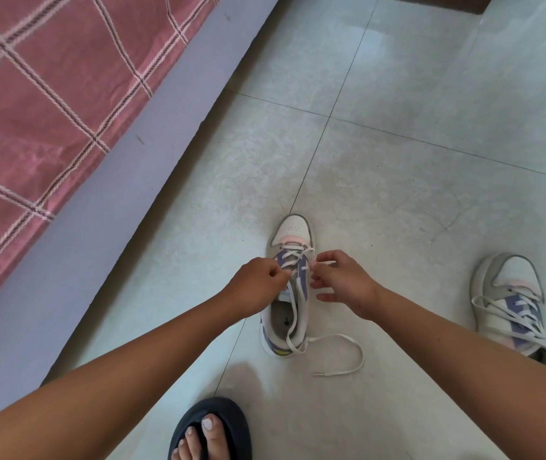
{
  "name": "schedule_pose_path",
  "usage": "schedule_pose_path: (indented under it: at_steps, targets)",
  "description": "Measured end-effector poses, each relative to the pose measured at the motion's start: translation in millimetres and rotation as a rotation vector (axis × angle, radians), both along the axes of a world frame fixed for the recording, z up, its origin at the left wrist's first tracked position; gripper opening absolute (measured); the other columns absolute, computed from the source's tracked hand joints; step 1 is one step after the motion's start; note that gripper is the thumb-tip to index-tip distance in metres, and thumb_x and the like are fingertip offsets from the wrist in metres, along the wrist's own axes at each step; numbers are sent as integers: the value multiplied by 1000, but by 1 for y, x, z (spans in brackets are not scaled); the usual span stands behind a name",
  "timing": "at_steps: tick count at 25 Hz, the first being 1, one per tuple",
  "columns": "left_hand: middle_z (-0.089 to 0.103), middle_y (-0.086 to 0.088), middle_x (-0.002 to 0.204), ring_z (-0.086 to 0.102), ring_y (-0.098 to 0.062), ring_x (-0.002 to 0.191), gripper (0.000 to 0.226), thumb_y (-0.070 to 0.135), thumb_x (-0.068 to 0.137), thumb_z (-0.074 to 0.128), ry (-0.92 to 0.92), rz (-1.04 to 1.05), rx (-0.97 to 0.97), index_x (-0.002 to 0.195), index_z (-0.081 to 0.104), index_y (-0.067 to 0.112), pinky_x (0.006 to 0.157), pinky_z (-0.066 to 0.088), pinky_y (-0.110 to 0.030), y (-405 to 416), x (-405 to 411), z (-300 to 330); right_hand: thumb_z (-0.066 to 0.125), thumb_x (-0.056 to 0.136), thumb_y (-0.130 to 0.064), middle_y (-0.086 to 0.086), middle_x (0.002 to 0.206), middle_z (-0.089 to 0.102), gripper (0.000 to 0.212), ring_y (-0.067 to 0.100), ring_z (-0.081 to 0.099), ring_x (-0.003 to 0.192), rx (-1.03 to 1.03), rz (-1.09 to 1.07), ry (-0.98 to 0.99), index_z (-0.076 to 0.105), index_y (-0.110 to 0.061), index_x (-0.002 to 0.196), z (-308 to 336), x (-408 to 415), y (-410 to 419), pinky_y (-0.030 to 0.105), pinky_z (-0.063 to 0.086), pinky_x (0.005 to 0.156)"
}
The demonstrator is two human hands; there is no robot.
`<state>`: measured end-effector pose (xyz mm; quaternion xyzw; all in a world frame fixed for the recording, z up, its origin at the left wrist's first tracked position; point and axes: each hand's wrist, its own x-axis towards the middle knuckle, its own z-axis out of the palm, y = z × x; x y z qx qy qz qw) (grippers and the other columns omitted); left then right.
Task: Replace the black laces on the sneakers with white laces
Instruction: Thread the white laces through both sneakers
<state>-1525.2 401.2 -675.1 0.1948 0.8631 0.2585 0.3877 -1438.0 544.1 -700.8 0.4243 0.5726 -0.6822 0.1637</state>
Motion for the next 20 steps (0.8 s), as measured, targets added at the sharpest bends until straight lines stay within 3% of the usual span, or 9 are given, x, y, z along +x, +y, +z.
schedule_pose_path:
  at_steps: [2, 4, 8, 11, 14, 17, 20]
  targets:
    - [37, 1, 60, 30, -11, 55, 35, 24, 91, 47, 54, -8, -2, 60, 36, 15, 50, 24, -24, 0, 3, 0, 62, 88, -34, 4, 86, 55, 37, 15, 55, 69, 70, 92, -24, 38, -20, 112, 4, 5, -12, 24, 50, 52]
    - [40, 2, 61, 32, -10, 55, 32, 22, 91, 47, 65, 6, 6, 61, 38, 15, 50, 25, -23, -2, 3, 1, 65, 84, -26, 1, 78, 49, 34, 12, 48, 61, 135, 180, 29, 34, -21, 99, 2, 10, -26, 20, 43, 43]
    - [42, 2, 65, 33, -9, 55, 27, 20, 87, 50, 70, -127, 42, 63, 41, 14, 49, 27, -17, -10, 5, 11, 60, 82, -12, 2, 71, 43, 30, 16, 41, 55, 267, 100, 111, 32, -19, 75, -4, 12, -41, 26, 45, 45]
    - [44, -1, 67, 35, -10, 57, 22, 21, 83, 53, 27, -481, -51, 65, 46, 10, 55, 31, -23, -24, 4, 24, 60, 81, -12, 2, 69, 43, 31, 19, 41, 58, 296, 54, 98, 31, -19, 72, -6, 11, -44, 34, 47, 55]
    - [45, 10, 54, 40, -3, 47, 27, 21, 83, 54, -44, -745, -239, 58, 46, 20, 49, 29, -17, -36, -4, 41, 61, 81, -13, 3, 69, 43, 32, 20, 42, 58, 287, 50, 90, 31, -19, 73, -5, 12, -42, 31, 45, 52]
    - [51, 19, 50, 45, 4, 46, 25, 19, 85, 55, -144, -735, -223, 60, 53, 23, 44, 31, -7, -36, -8, 52, 60, 84, -10, 4, 70, 41, 32, 20, 44, 56, 251, -6, 100, 30, -18, 73, -4, 12, -44, 19, 43, 40]
    - [53, 16, 53, 47, 5, 46, 18, 18, 86, 56, -223, -730, -174, 69, 59, 18, 43, 31, -3, -32, -3, 53, 57, 85, -8, 0, 68, 36, 32, 15, 39, 54, 239, -83, 97, 29, -17, 72, -3, 10, -48, 16, 43, 38]
